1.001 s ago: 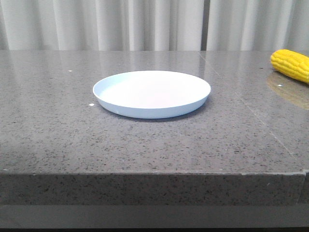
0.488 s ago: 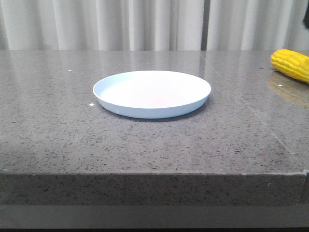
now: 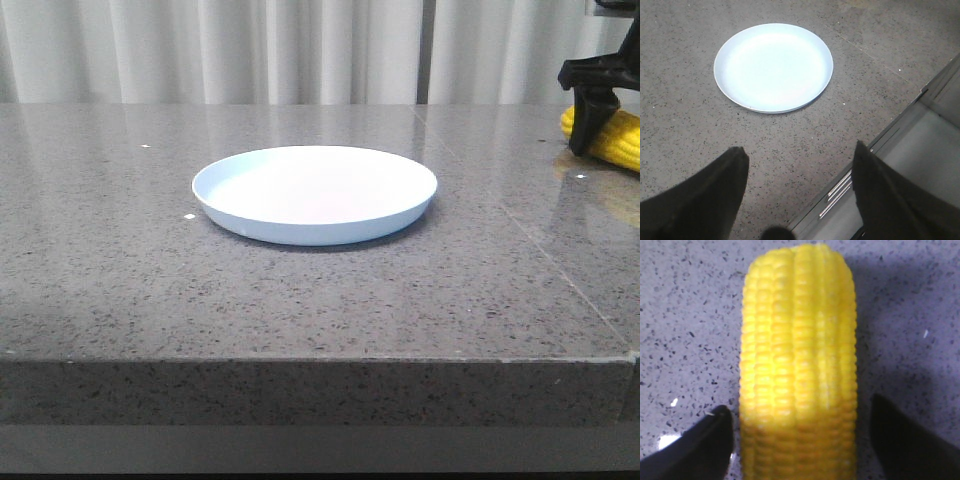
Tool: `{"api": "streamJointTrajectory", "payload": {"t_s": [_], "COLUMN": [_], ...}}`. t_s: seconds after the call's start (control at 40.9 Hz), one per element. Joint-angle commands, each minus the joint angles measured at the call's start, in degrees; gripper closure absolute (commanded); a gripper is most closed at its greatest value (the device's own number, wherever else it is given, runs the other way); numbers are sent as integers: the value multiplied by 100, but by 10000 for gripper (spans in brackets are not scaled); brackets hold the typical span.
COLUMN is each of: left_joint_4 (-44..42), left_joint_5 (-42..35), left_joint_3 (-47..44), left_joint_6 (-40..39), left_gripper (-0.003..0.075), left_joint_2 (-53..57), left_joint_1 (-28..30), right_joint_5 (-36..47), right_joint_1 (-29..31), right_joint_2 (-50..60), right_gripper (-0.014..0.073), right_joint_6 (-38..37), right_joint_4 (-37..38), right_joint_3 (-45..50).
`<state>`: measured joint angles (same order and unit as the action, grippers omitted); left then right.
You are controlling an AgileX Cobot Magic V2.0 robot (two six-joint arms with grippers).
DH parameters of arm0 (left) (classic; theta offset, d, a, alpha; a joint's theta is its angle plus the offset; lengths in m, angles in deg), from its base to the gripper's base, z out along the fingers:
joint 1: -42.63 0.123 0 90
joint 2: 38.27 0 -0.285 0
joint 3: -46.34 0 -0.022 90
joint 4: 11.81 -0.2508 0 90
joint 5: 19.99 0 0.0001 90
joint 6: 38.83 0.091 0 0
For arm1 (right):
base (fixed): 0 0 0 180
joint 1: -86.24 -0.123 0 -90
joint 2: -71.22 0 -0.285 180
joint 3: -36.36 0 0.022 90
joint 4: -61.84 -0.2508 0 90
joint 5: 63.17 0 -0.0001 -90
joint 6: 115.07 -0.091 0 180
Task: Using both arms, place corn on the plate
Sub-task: 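Lower the right gripper over the yellow corn cob and grasp it, then carry the corn cob with the right gripper over the white plate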
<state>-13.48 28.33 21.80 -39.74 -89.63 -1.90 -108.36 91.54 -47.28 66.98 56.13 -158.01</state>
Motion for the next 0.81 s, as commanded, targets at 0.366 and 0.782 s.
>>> {"api": "streamJointTrajectory", "payload": {"t_s": [0.366, 0.782], "left_joint_4": [4, 4], "left_joint_5": [-465, -465], "left_joint_3": [153, 153], "left_joint_6": [-70, -70], "left_gripper": [283, 283], "left_joint_2": [12, 12], "left_joint_1": [-45, -45], "right_joint_5": [-348, -815], "right_joint_1": [-186, -2221], "right_joint_2": [742, 1979], "right_gripper": [300, 300], "right_joint_6": [102, 253], "right_joint_4": [-77, -476], "right_joint_3": [-342, -342]}}
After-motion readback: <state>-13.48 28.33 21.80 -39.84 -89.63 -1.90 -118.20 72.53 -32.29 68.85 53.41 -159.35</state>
